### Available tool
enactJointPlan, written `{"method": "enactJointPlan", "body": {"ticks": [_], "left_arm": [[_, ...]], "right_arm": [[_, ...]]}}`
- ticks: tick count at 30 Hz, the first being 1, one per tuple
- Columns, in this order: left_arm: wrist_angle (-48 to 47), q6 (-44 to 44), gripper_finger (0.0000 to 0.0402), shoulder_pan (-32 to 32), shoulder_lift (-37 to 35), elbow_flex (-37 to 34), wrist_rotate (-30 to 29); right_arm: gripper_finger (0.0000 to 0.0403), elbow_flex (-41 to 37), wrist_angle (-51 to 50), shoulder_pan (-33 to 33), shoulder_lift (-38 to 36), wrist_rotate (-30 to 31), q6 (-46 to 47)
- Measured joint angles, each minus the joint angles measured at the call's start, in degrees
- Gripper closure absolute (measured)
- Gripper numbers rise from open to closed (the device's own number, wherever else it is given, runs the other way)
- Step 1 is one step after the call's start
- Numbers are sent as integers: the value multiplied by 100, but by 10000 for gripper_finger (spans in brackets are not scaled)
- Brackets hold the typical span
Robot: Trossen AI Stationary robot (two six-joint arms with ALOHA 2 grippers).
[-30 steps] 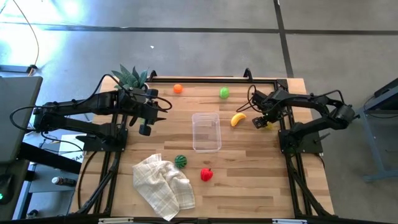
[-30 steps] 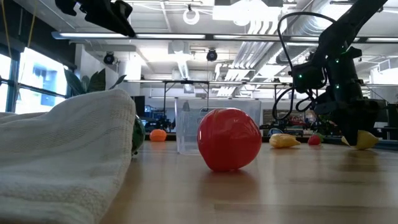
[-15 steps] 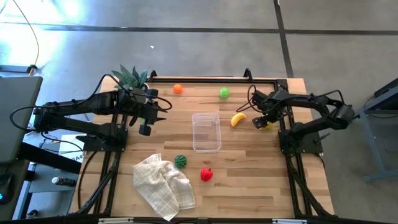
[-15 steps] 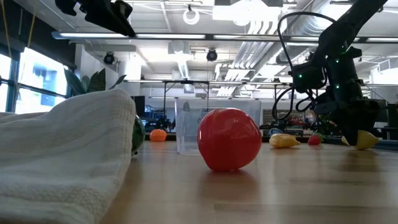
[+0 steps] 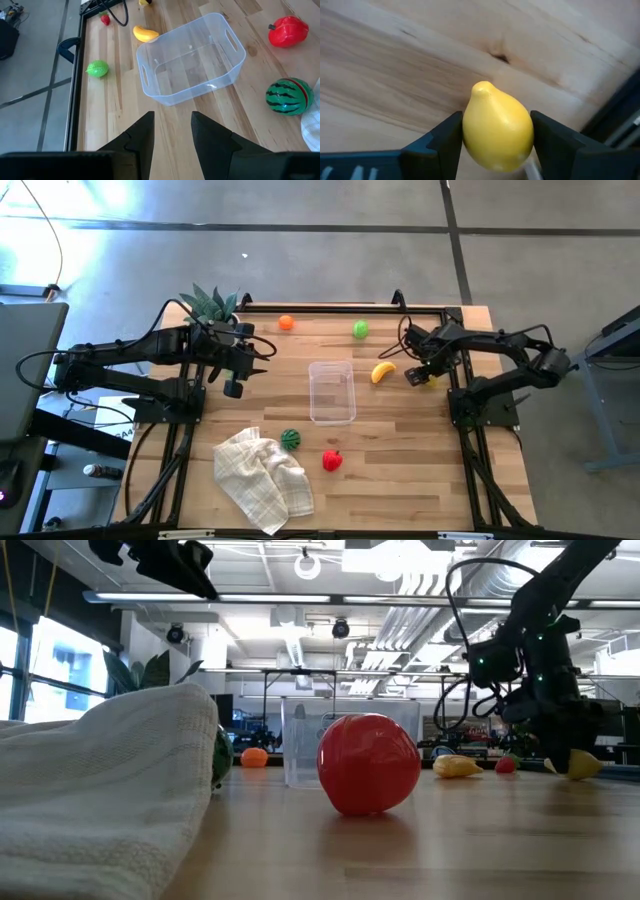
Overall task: Pick and placing Produce into tupperware
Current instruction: Put the yellow lemon into the transparent bin
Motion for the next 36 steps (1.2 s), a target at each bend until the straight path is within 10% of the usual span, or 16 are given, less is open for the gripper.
{"method": "enactJointPlan", "body": {"ticks": [21,36], "left_arm": [[-2,0,284,0,0,0,2],[0,1,284,0,1,0,2]], "right_arm": [[212,2411,164,570,-1033,-1356,-178],[212,5305,916,1923,-516,-807,-854]]}}
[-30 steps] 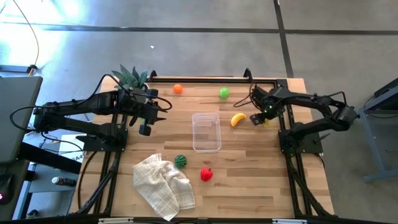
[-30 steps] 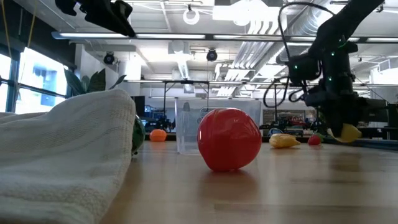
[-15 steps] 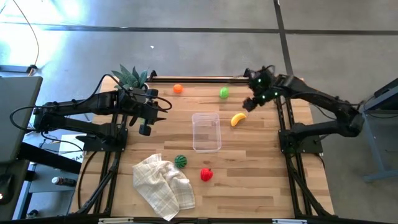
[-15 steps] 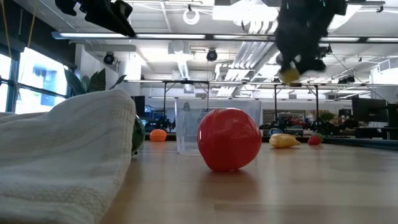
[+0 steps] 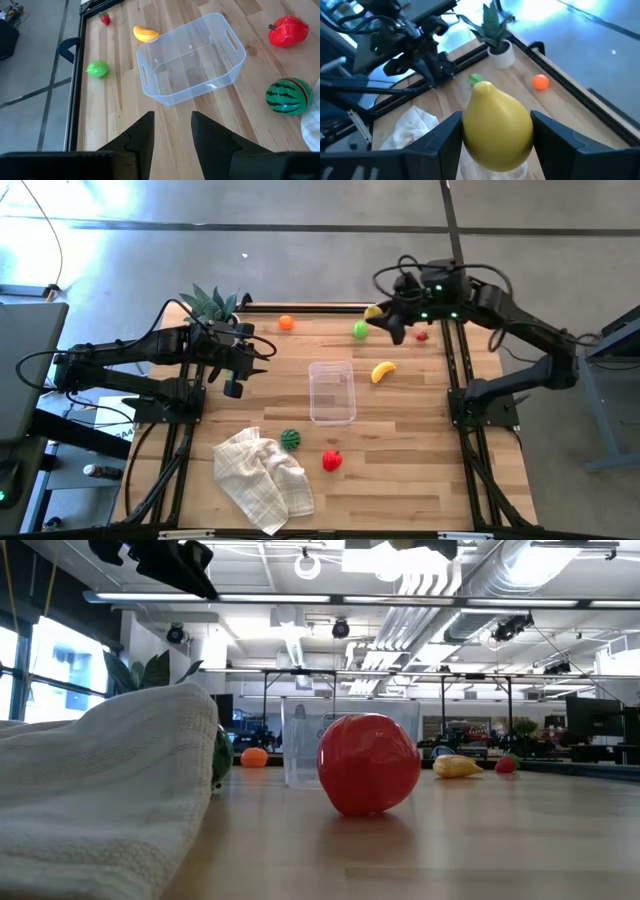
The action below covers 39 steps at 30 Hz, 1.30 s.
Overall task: Pick and placing Produce into tupperware
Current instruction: Put the yellow lemon into the transparent bin
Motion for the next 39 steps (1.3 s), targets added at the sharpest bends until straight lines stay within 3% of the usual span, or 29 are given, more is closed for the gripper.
{"method": "enactJointPlan", "body": {"ticks": [8,15,26,39], "left_arm": [[0,-1,284,0,0,0,-1],[0,0,284,0,0,0,0],[0,0,284,0,-2,0,0],[0,-1,284,0,0,1,-1]], "right_arm": [[212,606,-165,697,1334,-33,-627],[212,631,-501,1110,2441,-57,-938],[212,622,-1021,1372,4153,379,-1495],[212,620,-710,1139,4993,623,-1745]]}}
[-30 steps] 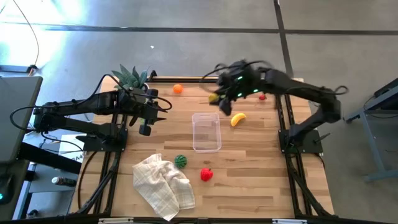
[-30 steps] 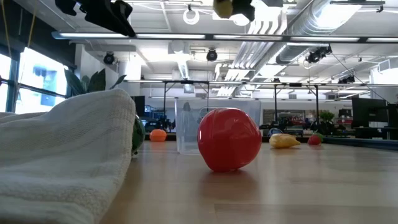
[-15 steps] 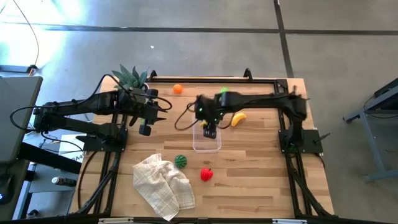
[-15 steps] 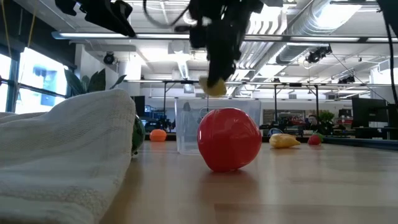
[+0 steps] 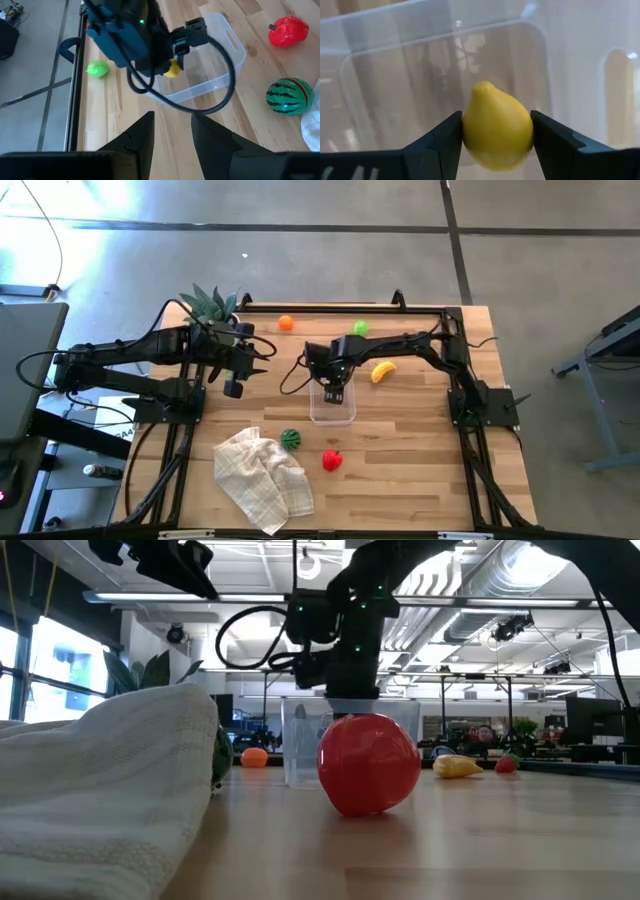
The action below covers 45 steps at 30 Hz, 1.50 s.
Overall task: Pick and placing Produce into tupperware
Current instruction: Put the yellow lemon into the transparent bin
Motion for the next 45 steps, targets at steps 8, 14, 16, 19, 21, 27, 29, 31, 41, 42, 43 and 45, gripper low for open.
{"method": "enactJointPlan", "body": {"ticks": [8,14,16,19,21,27,29,31,41,42,43,45], "left_arm": [[0,0,284,0,0,1,1],[0,1,284,0,-1,1,0],[0,-1,284,0,0,1,-1],[0,0,284,0,-2,1,-1],[0,1,284,0,-2,1,-1],[0,0,284,0,-2,1,0],[0,-1,284,0,0,1,-1],[0,1,284,0,0,1,-1],[0,1,284,0,-2,1,-1],[0,0,284,0,-2,1,-1],[0,0,284,0,-2,1,0],[0,1,284,0,-2,1,0]], "right_arm": [[212,0,37,-166,0,17,-143],[212,0,33,-157,0,24,-351],[212,0,24,-148,0,34,-443],[212,0,24,-149,0,39,-466],[212,0,24,-151,0,37,-557],[212,1,-1,-151,132,30,-805],[212,4,-2,-149,207,-42,-855],[212,11,5,-145,220,61,-852],[206,11,4,-145,234,115,-853],[201,11,6,-146,234,116,-844],[196,11,6,-144,236,116,-820],[185,10,6,-133,239,118,-745]]}}
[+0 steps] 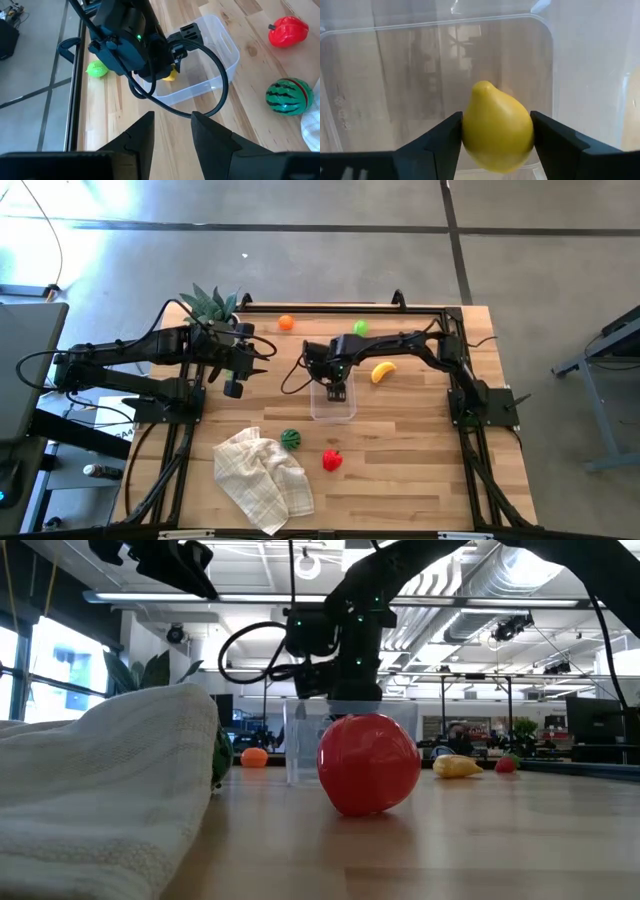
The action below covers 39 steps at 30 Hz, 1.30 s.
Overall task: Pick and placing Produce into tupperware
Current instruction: Put the yellow lemon into the transparent bin, then put the yellow banana into the transparent bin
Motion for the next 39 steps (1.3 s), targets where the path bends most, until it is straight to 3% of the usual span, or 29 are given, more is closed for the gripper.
{"method": "enactJointPlan", "body": {"ticks": [5,23,39], "left_arm": [[0,0,284,0,0,0,1],[0,-1,284,0,0,0,-1],[-3,-1,284,0,0,0,1]], "right_arm": [[167,-23,-29,-7,36,26,46],[165,-19,-187,6,17,-4,136],[165,-1,-369,36,-543,41,335]]}}
